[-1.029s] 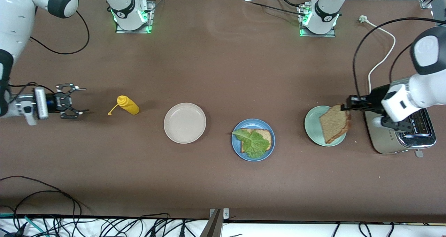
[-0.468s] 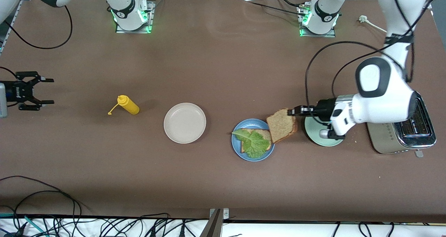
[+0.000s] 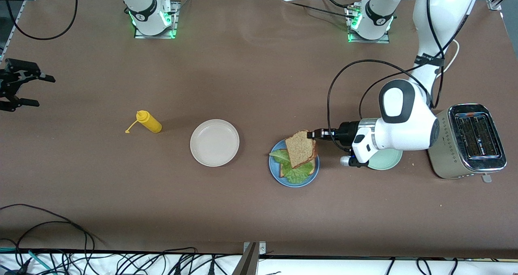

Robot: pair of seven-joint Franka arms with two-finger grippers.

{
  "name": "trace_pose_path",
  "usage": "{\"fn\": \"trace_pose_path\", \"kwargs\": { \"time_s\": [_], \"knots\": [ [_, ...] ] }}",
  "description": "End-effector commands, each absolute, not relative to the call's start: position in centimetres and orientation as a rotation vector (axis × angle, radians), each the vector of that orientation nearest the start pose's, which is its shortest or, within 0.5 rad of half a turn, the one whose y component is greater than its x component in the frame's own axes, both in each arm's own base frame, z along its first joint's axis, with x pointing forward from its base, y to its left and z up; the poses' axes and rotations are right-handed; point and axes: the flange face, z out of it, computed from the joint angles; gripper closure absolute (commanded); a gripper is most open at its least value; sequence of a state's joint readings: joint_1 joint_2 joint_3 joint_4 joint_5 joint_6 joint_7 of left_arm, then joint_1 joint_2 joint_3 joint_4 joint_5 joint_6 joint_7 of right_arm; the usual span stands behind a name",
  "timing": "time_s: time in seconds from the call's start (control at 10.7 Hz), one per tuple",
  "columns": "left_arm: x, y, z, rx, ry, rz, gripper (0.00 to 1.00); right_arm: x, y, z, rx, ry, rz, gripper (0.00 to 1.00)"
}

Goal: Make sandwich in blue plate with both arms
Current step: 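Carry the toast over the blue plate while the right gripper withdraws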

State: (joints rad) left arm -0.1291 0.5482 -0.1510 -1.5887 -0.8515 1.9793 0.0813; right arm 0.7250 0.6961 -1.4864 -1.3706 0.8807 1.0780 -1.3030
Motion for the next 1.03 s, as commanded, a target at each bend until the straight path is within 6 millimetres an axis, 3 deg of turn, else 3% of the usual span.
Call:
{"fn": "trace_pose_path", "kwargs": {
  "time_s": [0.0,0.19,0.37,0.66,0.94],
  "knots": [
    [66.9,-24.5,30.9,2.259,0.126,-0.256,1.0,59.1,-8.3,54.9,-2.65,-0.864,0.142,0.0],
    [67.0,-26.2,29.3,2.275,0.128,-0.231,1.0,59.5,-7.5,55.1,-2.666,-0.854,0.126,0.0],
    [67.0,-26.1,27.6,2.284,0.119,-0.232,1.0,59.7,-6.5,55.1,-2.671,-0.854,0.131,0.0],
    [67.3,-24.0,25.2,2.289,-0.013,-0.174,1.0,60.6,-4.8,55.4,-2.714,-0.835,0.097,0.0],
    [67.5,-22.8,23.8,2.295,0.005,-0.185,0.99,61.9,-1.1,57.3,-2.743,-0.758,0.112,0.0]
  ]
}}
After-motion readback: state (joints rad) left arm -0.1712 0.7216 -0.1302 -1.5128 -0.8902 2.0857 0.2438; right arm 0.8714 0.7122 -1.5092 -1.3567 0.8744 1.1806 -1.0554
